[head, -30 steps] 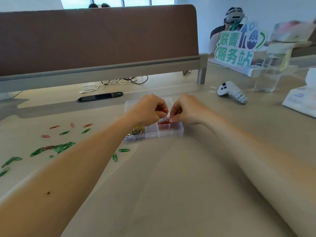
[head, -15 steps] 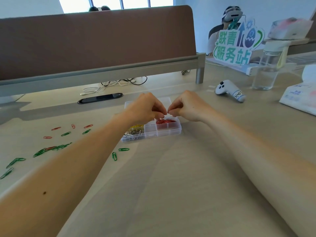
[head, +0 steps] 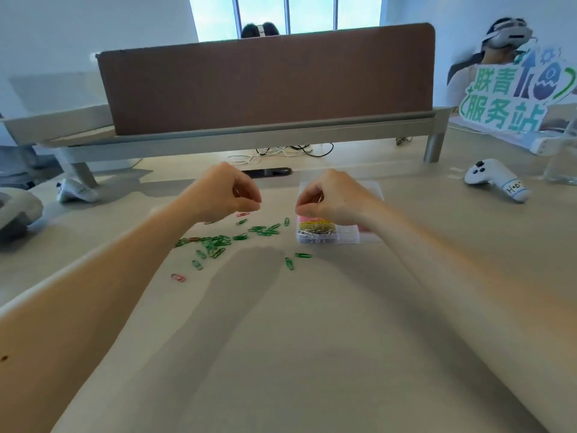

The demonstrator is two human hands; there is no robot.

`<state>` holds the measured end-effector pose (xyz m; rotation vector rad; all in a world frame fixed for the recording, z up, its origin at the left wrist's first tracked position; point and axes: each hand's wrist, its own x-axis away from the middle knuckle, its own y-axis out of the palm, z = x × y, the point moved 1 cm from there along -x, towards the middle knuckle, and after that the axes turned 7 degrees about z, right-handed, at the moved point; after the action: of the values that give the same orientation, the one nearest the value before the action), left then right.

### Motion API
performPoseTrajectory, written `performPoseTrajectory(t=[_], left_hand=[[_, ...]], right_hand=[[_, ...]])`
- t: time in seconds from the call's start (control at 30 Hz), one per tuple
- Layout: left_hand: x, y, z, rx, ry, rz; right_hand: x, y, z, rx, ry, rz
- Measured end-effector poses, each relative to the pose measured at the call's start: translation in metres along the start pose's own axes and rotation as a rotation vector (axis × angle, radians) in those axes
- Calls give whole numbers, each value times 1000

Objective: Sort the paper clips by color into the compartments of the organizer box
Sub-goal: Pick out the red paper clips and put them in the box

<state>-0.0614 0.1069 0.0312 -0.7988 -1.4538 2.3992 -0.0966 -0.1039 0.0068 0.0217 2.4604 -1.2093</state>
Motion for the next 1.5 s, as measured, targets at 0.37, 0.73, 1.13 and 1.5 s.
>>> performPoseTrajectory(t=[0.37, 0.73, 1.13, 1.5], left_hand=[[98, -32, -89, -83, -214, -277], [75, -25, -108, -48, -212, -81], [26, -8, -137, -94, -251, -173], [6, -17, -137, -183, -221, -303]], right_hand=[[-47, 91, -70, 8, -150, -188], [-101, 105, -45, 77, -30, -115], [-137, 113, -27, 219, 6, -274], [-150, 117, -30, 236, -12, -369]])
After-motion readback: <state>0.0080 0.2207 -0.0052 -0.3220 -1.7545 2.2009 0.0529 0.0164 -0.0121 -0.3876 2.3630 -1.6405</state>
